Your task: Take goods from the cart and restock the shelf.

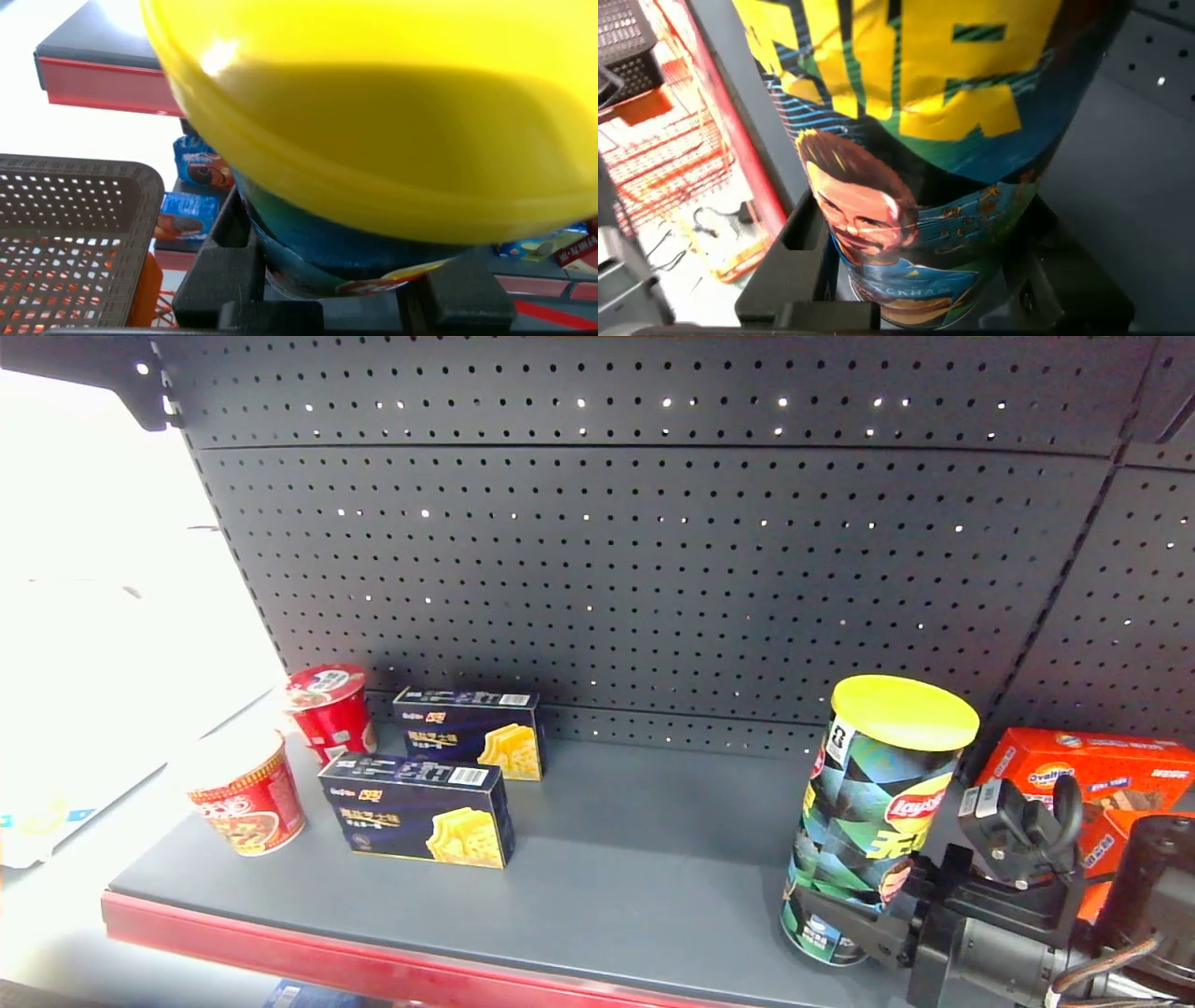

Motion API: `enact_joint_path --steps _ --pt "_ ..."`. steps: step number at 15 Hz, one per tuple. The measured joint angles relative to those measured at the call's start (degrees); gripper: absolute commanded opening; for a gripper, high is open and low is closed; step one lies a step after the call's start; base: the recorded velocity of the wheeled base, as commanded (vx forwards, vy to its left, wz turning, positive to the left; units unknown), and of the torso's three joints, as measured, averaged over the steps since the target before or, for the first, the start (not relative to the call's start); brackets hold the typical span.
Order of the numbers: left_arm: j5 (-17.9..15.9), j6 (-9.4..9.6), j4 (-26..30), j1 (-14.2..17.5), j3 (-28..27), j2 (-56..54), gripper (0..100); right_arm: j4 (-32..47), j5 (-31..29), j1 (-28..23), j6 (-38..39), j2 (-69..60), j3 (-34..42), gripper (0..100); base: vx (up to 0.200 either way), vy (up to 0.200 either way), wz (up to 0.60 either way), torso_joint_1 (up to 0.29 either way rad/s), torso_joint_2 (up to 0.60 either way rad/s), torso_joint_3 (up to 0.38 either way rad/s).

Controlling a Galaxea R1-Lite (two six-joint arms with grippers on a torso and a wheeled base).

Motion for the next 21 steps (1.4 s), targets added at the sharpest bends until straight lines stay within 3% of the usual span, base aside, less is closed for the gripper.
enact_joint_path --steps 8,19,20,21 --pt "0.63 -0.02 0.00 0.02 0.00 0.00 0 -0.43 -10.26 4.30 0.49 3.85 -0.52 0 0.000 0.000 0.00 0.000 0.00 0.000" --pt "0.80 -0.13 -0.02 -0.02 0.02 0.00 0 -1.11 -11.01 7.20 0.93 6.31 -1.24 0 0.000 0.000 0.00 0.000 0.00 0.000" --pt "0.80 -0.43 0.00 0.00 0.07 0.00 0 -1.19 -10.96 7.23 0.95 6.89 -1.11 100 0.000 0.000 0.00 0.000 0.00 0.000" --pt "0.80 -0.67 0.00 0.00 0.07 0.00 0 -1.30 -10.98 7.25 0.93 7.28 -1.00 100 0.000 0.000 0.00 0.000 0.00 0.000"
